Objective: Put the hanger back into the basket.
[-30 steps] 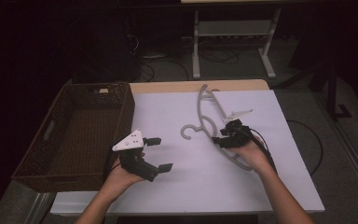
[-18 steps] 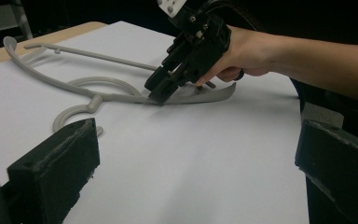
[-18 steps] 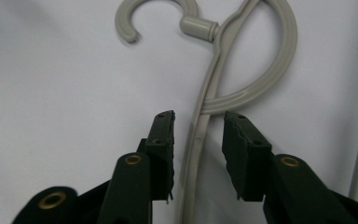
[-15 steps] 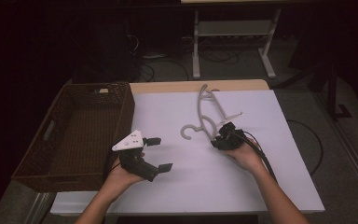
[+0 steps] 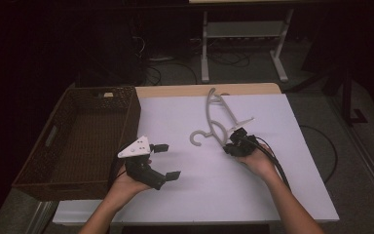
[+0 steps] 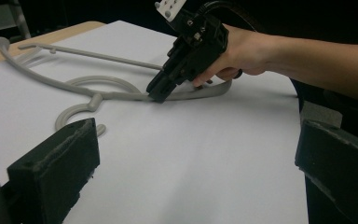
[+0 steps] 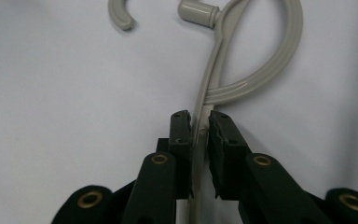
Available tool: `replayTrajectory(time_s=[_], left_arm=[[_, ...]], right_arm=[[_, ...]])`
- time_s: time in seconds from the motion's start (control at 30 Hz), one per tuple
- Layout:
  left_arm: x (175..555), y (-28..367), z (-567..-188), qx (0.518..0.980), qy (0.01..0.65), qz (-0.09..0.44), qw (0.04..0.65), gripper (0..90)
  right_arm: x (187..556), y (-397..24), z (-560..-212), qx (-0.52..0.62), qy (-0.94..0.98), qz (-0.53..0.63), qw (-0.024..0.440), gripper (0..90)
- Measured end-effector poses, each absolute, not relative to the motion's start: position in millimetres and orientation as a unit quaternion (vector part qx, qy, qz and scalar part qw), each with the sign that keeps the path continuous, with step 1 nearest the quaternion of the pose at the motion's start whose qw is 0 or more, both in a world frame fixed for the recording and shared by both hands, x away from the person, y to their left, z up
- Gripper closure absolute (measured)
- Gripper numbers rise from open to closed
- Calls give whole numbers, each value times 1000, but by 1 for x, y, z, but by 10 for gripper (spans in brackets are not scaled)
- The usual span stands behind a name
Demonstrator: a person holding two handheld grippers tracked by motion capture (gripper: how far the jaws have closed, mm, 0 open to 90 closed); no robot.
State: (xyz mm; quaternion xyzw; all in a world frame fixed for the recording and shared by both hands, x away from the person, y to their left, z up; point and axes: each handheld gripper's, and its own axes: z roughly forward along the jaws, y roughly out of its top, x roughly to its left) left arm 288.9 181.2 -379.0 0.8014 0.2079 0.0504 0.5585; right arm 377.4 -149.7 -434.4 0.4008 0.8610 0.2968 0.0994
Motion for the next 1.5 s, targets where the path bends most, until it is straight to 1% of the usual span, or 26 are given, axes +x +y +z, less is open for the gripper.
replayTrajectory(time_s=[0.4,0.97,1.27,1.33,1.43,1.47,1.5], left_arm=[[289,181,-380,802,207,49,558,0],[288,179,-380,803,206,48,557,0],[288,179,-380,803,206,46,557,0],[288,179,-380,802,207,46,558,0],[289,178,-380,804,206,46,557,0],[288,178,-380,803,206,45,557,0],[288,178,-380,803,205,45,557,0]], right_arm=[[369,-155,-433,356,881,296,96,810],[318,-135,-433,221,925,300,73,809],[286,-128,-434,167,934,314,41,808],[281,-128,-434,162,934,315,39,808],[281,-130,-434,167,932,321,37,786],[281,-133,-432,173,928,329,34,727],[281,-135,-429,180,924,336,33,711]])
